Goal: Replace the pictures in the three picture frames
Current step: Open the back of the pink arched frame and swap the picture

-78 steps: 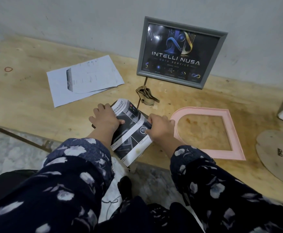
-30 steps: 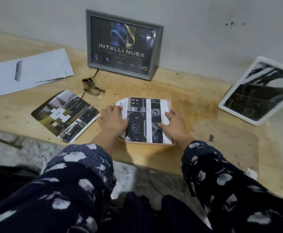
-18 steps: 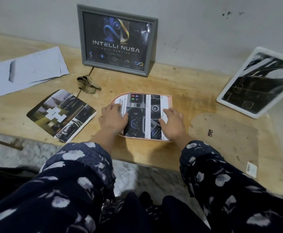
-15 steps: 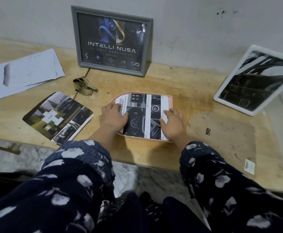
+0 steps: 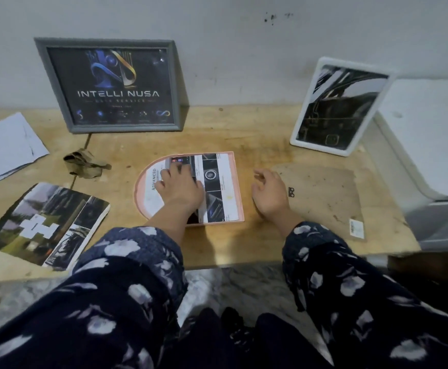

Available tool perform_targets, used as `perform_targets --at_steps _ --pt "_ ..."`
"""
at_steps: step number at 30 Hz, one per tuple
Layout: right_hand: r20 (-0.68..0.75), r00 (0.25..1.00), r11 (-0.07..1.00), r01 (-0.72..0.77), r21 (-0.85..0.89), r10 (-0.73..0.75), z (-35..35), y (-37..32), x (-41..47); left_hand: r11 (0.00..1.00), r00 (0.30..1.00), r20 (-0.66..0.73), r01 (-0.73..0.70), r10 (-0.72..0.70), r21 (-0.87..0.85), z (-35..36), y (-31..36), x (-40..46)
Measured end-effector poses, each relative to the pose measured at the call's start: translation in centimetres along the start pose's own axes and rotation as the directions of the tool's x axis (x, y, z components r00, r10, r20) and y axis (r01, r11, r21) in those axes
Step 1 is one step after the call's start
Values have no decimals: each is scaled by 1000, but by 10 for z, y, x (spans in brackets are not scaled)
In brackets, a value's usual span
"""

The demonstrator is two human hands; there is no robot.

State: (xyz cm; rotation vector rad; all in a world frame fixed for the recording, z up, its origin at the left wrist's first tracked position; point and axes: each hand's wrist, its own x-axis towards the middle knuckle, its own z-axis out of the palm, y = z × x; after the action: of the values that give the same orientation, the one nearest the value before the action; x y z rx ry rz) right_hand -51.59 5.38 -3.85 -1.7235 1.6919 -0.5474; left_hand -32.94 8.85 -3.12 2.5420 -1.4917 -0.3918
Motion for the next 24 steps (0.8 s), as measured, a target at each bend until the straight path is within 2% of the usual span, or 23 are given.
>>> perform_targets --at_steps 5,11,15,20,22,24 --pt "-122 978 984 -172 -38 167 -55 49 -9 984 982 76 -169 173 -54 17 70 -12" --pt "-245 871 875 -465 -134 425 -109 107 -39 960 944 176 -276 279 -41 41 120 -34" --pt "-242 846 851 -512 -115 476 -118 124 -50 973 944 233 -225 232 -57 52 130 -41" --pt "-261 846 874 -486 -16 465 -115 126 -54 968 953 222 -168 208 -185 56 134 -44" --pt "-266 844 877 -479 14 465 -115 126 -52 957 950 258 -105 177 -271 57 135 -40" --pt "-269 842 877 -479 29 469 -117 128 -50 914 942 315 24 116 -405 55 137 -34"
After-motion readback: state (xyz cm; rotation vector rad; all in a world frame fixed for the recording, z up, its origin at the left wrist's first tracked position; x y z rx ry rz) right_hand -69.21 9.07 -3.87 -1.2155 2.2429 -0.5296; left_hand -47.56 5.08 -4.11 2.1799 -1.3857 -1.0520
